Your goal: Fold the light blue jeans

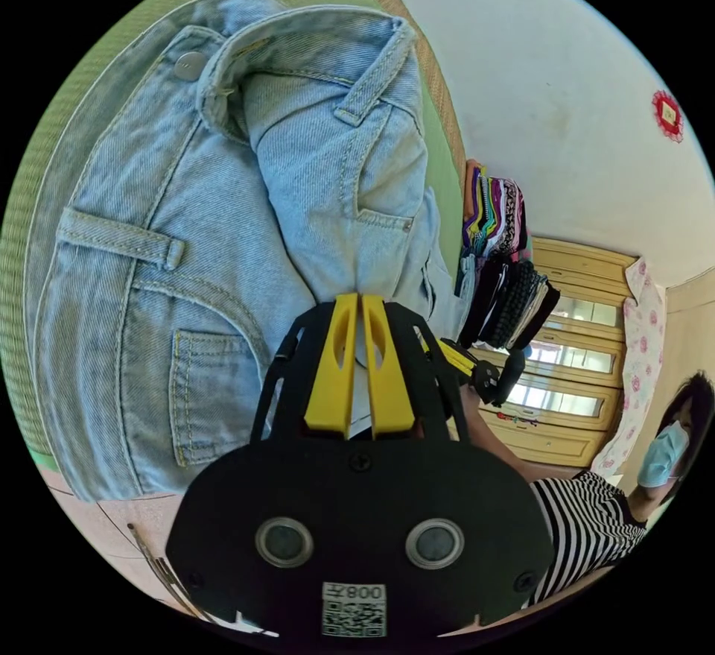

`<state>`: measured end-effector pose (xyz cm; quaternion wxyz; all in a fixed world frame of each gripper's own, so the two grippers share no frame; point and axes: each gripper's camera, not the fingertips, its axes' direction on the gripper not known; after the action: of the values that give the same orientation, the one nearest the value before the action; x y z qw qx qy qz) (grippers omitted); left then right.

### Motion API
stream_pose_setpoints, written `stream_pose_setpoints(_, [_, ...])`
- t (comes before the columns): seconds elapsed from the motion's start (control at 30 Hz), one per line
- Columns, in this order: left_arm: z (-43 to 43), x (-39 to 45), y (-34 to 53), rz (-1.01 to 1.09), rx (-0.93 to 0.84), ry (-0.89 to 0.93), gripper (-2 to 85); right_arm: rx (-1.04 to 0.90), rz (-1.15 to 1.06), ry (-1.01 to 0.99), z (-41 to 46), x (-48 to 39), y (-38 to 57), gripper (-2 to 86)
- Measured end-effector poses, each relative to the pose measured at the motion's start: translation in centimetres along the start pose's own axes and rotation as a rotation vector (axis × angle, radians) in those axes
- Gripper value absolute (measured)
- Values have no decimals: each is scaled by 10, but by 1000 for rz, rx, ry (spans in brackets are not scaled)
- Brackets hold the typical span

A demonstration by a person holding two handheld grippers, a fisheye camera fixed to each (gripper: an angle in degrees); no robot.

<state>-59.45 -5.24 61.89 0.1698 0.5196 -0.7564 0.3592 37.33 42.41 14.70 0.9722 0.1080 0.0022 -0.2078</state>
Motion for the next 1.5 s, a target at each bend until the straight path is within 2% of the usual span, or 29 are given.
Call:
stream_pose_setpoints(0.1, [-12, 7, 10, 14, 14, 14, 10, 11, 63, -61, -6, 14, 2, 22])
stream_pose_setpoints(0.2, [-32, 15, 23, 41, 62, 86, 6, 101, 216, -215, -29, 46, 13, 17])
stream_pose_setpoints(0.37, [-77, 38, 44, 107, 218, 264, 4, 445, 546, -531, -101, 137, 62, 19])
stream_pose_setpoints(0.43, [-94, 51, 41, 142, 289, 321, 3, 593, 649, -599, -127, 174, 78, 20])
stream_pose_setpoints(0.53, [-119, 74, 12, 165, 403, 372, 3, 789, 790, -599, -171, 243, 82, 23])
stream_pose_setpoints(0.63, [-139, 98, -29, 155, 516, 331, 5, 822, 904, -499, -207, 312, 48, 31])
stream_pose_setpoints(0.7, [-146, 105, -39, 91, 632, 398, 7, 782, 943, -418, -221, 342, 20, 40])
stream_pose_setpoints(0.73, [-147, 112, -40, 135, 680, 466, 8, 731, 980, -358, -225, 354, 2, 47])
stream_pose_setpoints(0.77, [-146, 121, -42, 182, 649, 436, 8, 673, 992, -301, -224, 360, -15, 57])
stream_pose_setpoints(0.8, [-143, 124, -42, 194, 618, 380, 9, 637, 999, -277, -221, 362, -23, 62])
stream_pose_setpoints(0.87, [-124, 131, -29, 248, 451, 111, 13, 537, 956, -297, -190, 357, -52, 67])
stream_pose_setpoints(0.9, [-117, 128, -24, 258, 407, 65, 14, 523, 942, -310, -180, 353, -57, 66])
stream_pose_setpoints(0.97, [-91, 107, 7, 244, 249, -55, 30, 424, 848, -363, -129, 325, -76, 62])
stream_pose_setpoints(1.07, [-74, 73, 55, 156, 139, -224, 59, 251, 650, -441, -65, 261, -98, 58])
stream_pose_setpoints(1.17, [-77, 52, 102, 36, 121, -373, 83, 141, 449, -508, -30, 186, -111, 59])
stream_pose_setpoints(1.27, [-86, 49, 138, -11, 158, -487, 94, 75, 283, -467, -19, 123, -119, 69])
stream_pose_setpoints(1.37, [-82, 41, 156, -56, 128, -475, 101, 1, 164, -400, -9, 81, -128, 84])
stream_pose_setpoints(1.5, [-74, 40, 162, -70, 140, -463, 85, -59, 126, -391, 6, 58, -138, 88])
